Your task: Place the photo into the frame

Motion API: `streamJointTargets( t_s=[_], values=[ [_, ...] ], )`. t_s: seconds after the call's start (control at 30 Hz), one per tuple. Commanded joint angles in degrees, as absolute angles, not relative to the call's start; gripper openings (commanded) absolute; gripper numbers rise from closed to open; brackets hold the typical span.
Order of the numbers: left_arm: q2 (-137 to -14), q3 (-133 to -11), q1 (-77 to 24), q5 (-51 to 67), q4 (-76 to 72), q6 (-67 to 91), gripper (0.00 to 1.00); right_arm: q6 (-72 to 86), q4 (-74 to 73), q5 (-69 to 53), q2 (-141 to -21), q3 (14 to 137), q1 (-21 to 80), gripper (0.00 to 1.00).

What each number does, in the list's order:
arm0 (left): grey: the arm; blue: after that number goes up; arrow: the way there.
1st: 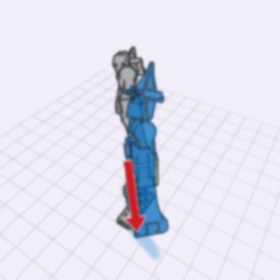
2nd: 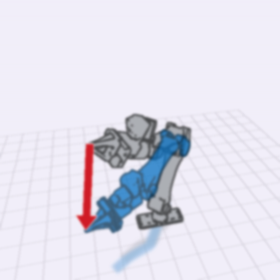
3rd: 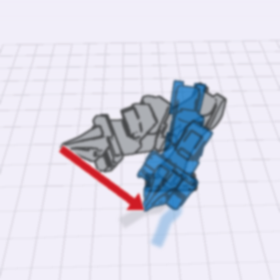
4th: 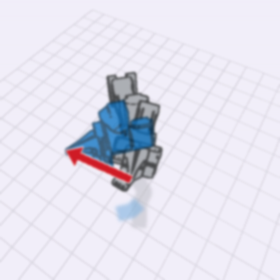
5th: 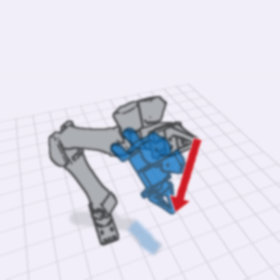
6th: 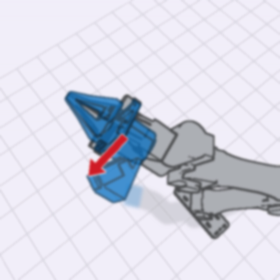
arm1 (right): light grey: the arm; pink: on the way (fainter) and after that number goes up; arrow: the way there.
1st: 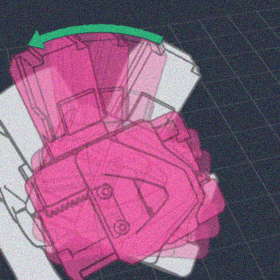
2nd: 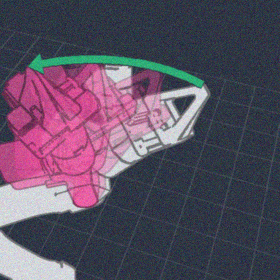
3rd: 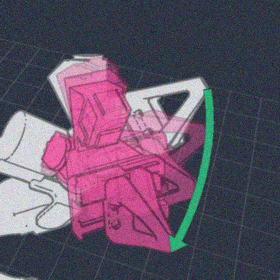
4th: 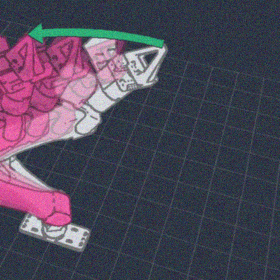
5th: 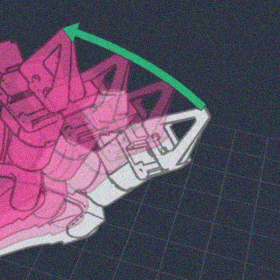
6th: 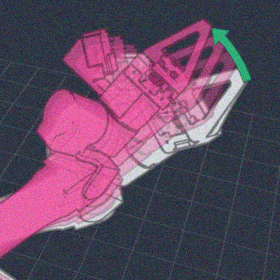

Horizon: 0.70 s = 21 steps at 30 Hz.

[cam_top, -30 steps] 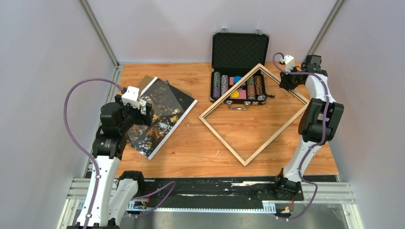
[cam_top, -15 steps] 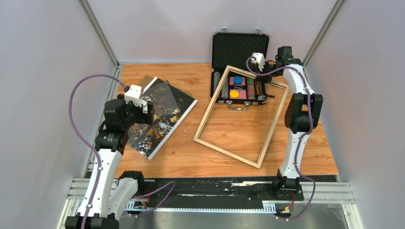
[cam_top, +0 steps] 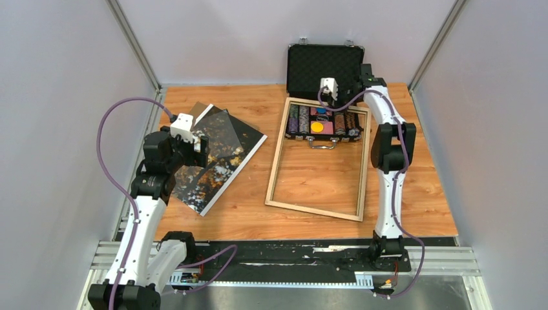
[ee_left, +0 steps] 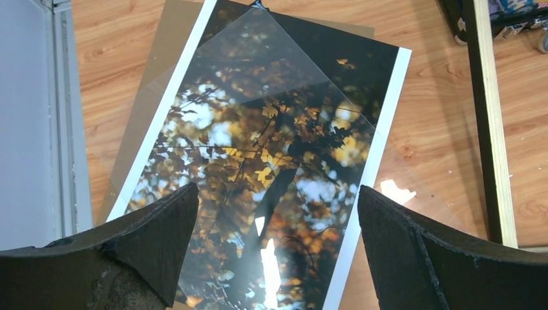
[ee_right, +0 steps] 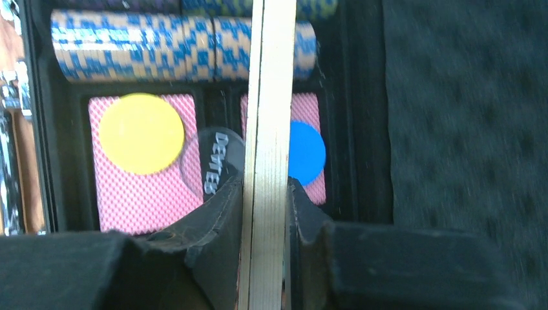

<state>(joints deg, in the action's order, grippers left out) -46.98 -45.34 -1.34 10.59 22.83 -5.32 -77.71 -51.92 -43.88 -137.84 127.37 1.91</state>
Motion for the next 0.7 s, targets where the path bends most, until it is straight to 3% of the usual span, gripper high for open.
streamJointTargets(
  t_s=[0.0,0.17,0.5,0.67],
  values=[
    [-47.0,-45.5,-0.9,10.3,20.0,-6.4,1.0,-87.0,-46.8,-48.5,-138.9,131.3,5.2,0.0],
    [-47.0,-45.5,-0.9,9.8,19.9,-6.7,1.0,-86.8,-46.0,-49.7,-141.0,133.3,6.7,0.01],
    [-46.8,-45.4,-0.9,9.9,19.9,-6.7,1.0,-84.5,-40.5,-46.9,-142.8,133.4,8.2,0.14],
    [-46.4,-45.3,-0.9,10.2,19.9,-6.8,1.0,-82.4,-38.8,-46.0,-142.0,132.6,7.9,0.3]
  ],
)
